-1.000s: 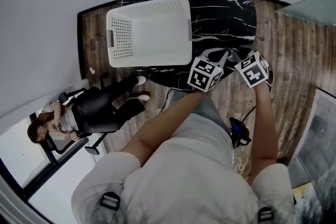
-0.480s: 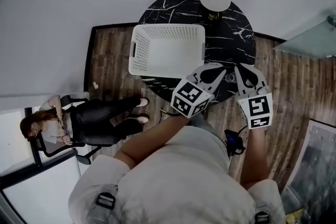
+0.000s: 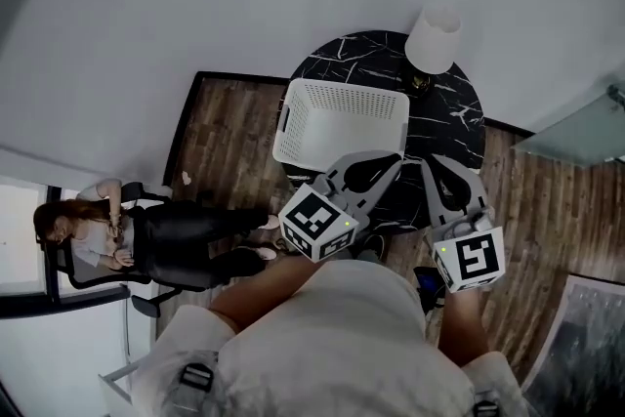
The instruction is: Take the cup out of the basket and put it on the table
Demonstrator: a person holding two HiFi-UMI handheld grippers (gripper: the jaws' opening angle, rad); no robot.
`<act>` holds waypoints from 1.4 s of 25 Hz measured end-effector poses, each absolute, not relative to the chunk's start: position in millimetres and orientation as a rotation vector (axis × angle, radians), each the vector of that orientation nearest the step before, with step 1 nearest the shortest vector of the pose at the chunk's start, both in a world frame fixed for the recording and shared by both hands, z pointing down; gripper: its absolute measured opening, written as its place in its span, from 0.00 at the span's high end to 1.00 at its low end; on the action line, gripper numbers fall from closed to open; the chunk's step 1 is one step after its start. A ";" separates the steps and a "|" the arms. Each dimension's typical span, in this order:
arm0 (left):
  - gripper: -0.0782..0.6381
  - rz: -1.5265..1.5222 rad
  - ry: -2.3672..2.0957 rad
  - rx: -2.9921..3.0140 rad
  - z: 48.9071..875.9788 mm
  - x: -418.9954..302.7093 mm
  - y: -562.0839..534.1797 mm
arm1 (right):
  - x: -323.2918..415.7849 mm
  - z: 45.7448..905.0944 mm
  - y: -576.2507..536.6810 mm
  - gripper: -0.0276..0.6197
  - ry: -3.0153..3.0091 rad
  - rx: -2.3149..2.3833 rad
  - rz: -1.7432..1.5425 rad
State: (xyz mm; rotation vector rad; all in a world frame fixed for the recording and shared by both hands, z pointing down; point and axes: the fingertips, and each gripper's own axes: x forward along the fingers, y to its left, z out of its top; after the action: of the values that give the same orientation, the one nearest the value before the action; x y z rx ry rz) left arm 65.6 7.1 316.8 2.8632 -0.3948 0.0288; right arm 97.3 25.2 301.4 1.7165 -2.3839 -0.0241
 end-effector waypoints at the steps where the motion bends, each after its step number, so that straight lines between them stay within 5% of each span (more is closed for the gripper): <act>1: 0.88 0.023 -0.408 2.875 310.6 58.6 6.8 | 88.2 294.1 25.9 0.94 -2.421 1.715 -0.027; 15: 0.88 -0.154 -0.623 2.927 249.8 -13.0 5.7 | 7.7 244.9 34.3 0.94 -2.640 1.713 -0.065; 35: 0.88 -0.199 -0.600 2.900 251.6 -27.6 -1.0 | -5.8 249.5 22.7 0.95 -2.584 1.723 -0.072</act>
State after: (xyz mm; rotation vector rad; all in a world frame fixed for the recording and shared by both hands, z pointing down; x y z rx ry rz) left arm -27.6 -1.0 251.6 2.9000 -0.6002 -0.1993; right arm -5.8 22.7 249.5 1.7226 -2.5837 -0.0716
